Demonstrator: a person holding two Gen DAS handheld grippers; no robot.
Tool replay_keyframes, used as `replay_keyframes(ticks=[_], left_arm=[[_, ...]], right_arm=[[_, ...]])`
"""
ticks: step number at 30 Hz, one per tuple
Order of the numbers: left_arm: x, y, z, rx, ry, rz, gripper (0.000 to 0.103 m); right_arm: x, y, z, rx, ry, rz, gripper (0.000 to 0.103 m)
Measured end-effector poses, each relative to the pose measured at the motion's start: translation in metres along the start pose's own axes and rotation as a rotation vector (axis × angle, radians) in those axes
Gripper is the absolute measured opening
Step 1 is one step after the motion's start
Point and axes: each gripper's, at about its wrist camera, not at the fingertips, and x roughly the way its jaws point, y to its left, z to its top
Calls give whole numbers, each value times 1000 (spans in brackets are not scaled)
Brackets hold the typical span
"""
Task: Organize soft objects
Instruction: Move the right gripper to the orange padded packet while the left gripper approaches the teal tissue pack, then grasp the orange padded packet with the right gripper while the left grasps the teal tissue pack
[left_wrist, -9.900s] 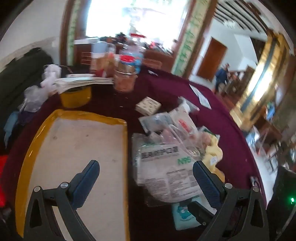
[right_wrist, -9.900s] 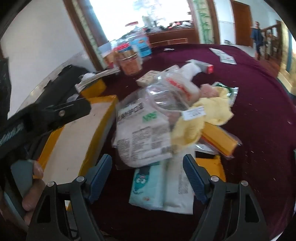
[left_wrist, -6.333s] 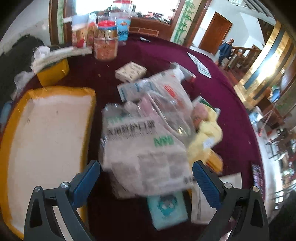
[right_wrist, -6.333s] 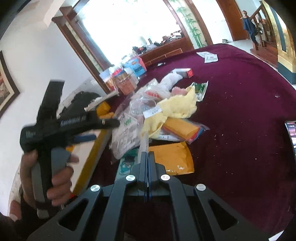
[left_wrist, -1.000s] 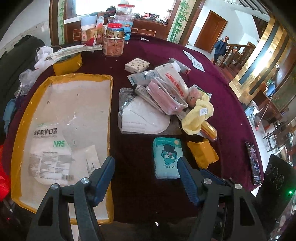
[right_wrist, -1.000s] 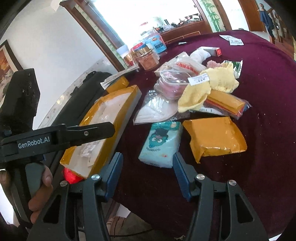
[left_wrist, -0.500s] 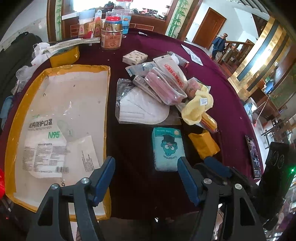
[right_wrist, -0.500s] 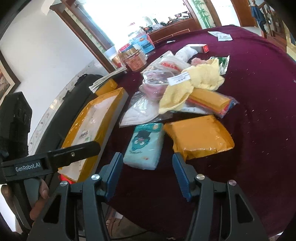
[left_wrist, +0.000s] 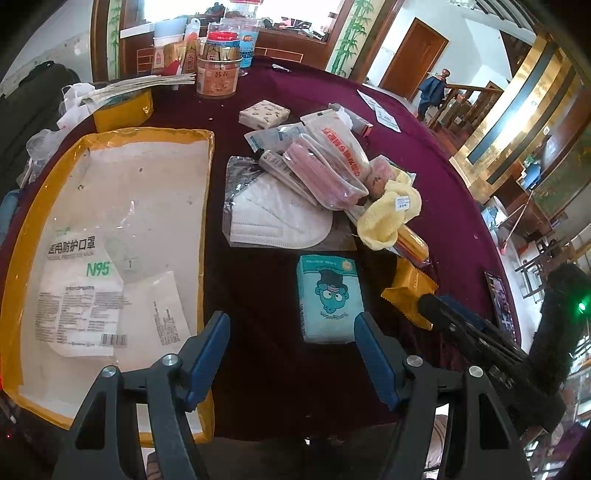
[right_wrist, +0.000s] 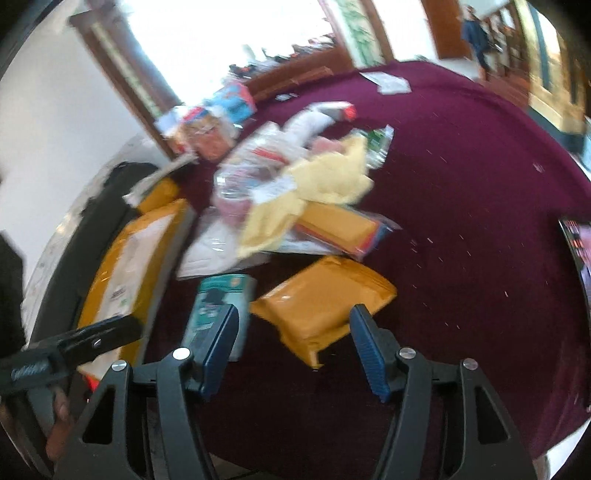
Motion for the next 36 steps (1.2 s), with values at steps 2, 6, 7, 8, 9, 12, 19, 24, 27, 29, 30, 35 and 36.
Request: replay_keyframes(ticks=[2,6,7,8,9,12,19,24,27,29,30,35,36], left_arm=[[-1,-1,0,6,-1,2,73],[-3,0,1,11,-10,1,73],[-3,1,1,7,-10,0,73],[-2,2,2,4,-7,2,73],[-2,2,2,4,-6,4,73],[-2,3,3,3,-5,12,73],[1,-2,2,15,12,19,73],[6,-10,0,36,17,17,73],[11,-14,-1,43,34,20,73],[14,-16,-1,45,41,15,73],[16,-18,-1,42,44,20,73],[36,-34,-2,87,81,69,73],[39,-35,-2,89,87,85,73]], right_arm=[[6,-3,2,54,30,-26,64],[25,-3,6,139,113,-16,67],[26,-1,8,134,108,-36,69],[29,3,12,122,99,-65,74],[31,4,14,126,101,-78,76],[41,1,21,195,110,-100,80],[41,12,13,99,71,-209,61],[35,7,6,63,40,-215,48],[26,-2,2,89,42,-148,47],[22,-8,-1,94,39,-116,47],[18,-13,-2,105,30,-107,47],[11,-20,-8,118,-4,-126,47],[11,-19,-9,110,-9,-127,47]])
